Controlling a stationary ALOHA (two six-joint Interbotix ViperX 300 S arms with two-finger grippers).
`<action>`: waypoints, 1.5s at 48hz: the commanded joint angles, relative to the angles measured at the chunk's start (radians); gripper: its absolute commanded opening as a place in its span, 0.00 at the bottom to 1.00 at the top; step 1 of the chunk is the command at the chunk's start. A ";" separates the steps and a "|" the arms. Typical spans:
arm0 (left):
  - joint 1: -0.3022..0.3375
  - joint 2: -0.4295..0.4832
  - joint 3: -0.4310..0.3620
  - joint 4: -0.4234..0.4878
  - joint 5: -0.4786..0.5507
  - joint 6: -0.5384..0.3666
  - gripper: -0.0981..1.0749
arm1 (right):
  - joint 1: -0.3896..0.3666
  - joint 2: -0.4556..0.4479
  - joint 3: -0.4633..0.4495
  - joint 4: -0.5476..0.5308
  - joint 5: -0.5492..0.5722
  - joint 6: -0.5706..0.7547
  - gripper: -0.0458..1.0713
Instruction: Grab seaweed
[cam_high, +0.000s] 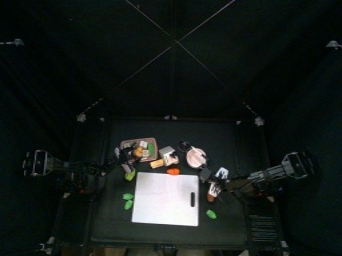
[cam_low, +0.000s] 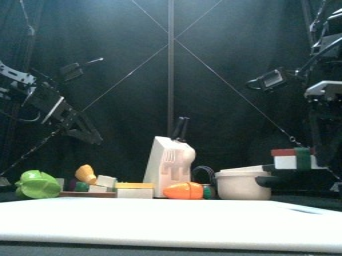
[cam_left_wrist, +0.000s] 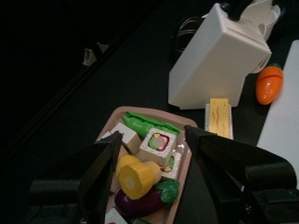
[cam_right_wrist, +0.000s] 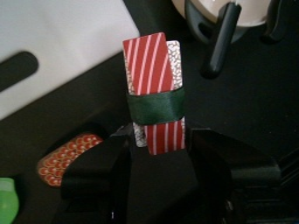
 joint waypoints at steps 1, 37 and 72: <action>-0.055 -0.003 -0.028 0.135 -0.002 0.003 0.88 | 0.005 -0.040 -0.064 -0.002 -0.018 -0.002 0.54; -0.121 0.160 -0.245 0.787 -0.038 0.069 0.89 | -0.120 -0.041 -0.052 0.061 -0.589 0.002 0.48; -0.117 0.449 -0.506 0.911 -0.038 0.345 0.89 | -0.140 0.025 -0.069 0.054 -0.595 0.000 0.44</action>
